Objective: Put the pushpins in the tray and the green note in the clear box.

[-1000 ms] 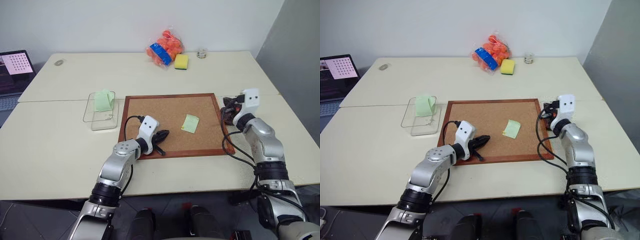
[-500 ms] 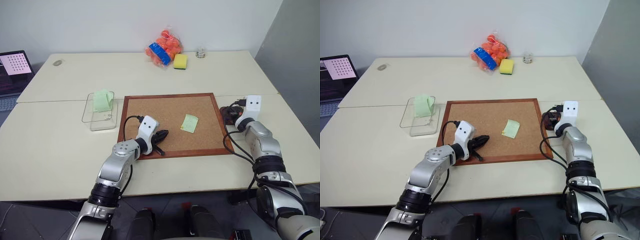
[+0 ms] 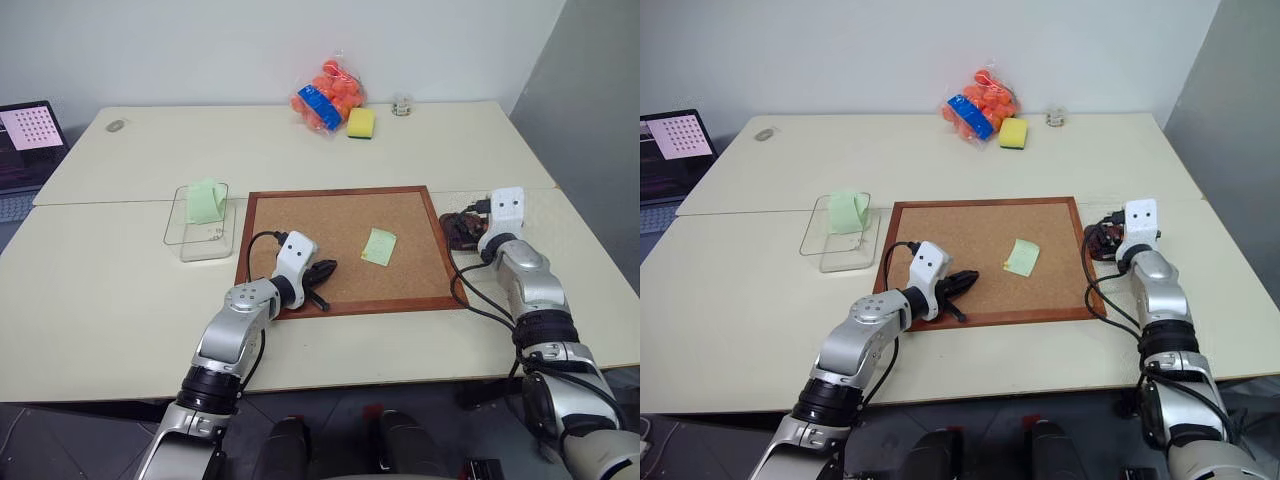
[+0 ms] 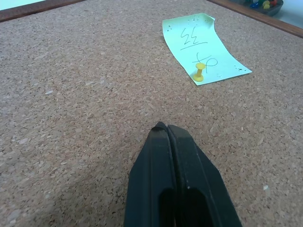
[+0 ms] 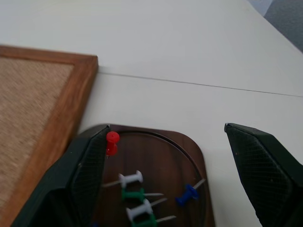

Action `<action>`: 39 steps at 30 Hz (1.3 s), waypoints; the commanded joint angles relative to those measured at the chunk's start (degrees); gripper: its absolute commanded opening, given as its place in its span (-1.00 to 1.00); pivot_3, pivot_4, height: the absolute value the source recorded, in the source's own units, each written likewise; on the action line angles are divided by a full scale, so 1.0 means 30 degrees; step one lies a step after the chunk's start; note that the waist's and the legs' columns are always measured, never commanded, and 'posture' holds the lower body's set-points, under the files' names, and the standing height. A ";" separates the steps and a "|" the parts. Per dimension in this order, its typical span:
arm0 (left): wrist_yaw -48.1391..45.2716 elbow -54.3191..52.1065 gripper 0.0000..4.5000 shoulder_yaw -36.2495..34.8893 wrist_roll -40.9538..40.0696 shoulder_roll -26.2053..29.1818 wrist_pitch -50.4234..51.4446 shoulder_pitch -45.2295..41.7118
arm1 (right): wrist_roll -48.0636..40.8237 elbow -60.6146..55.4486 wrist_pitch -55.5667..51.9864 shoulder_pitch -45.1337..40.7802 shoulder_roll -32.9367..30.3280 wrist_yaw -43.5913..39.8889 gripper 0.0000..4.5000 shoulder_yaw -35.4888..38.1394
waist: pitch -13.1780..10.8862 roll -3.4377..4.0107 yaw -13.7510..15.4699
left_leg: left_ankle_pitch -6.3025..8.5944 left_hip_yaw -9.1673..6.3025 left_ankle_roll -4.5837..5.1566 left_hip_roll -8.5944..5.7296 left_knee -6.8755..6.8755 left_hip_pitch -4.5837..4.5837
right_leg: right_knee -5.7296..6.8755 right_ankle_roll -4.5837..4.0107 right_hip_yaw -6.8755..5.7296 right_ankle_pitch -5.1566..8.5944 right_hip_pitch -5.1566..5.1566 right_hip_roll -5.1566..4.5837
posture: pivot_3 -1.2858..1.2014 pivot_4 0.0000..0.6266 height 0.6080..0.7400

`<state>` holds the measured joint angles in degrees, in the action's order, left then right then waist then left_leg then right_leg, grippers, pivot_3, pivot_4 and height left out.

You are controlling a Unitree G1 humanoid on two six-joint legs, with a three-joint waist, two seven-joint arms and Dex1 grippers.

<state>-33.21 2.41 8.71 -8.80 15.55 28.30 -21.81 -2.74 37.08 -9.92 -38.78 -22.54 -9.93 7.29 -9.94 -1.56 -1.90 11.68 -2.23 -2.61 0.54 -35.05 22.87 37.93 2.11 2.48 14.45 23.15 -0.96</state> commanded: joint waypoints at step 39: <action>0.0049 0.0842 -1.00 0.0380 0.0293 -0.0007 0.0345 0.0208 | -0.1611 -0.7086 -0.2155 0.1081 -0.0102 -0.3328 0.82 -0.0629 | 0.0002 0.0004 0.0013 | 0.0000 -0.0007 0.0000 0.0000 -0.0002 0.0002 | 0.0004 0.0061 -0.0003 0.0034 -0.0001 -0.0001 | 0.03 -0.52 1.00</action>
<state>-33.14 2.83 8.64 -8.77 15.46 28.27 -22.14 -5.73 22.15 -15.82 -35.88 -21.72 -16.65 5.42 -9.94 -1.55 -1.86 11.68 -2.25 -2.61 0.53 -35.06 22.88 37.95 2.30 2.47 14.55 23.15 -0.96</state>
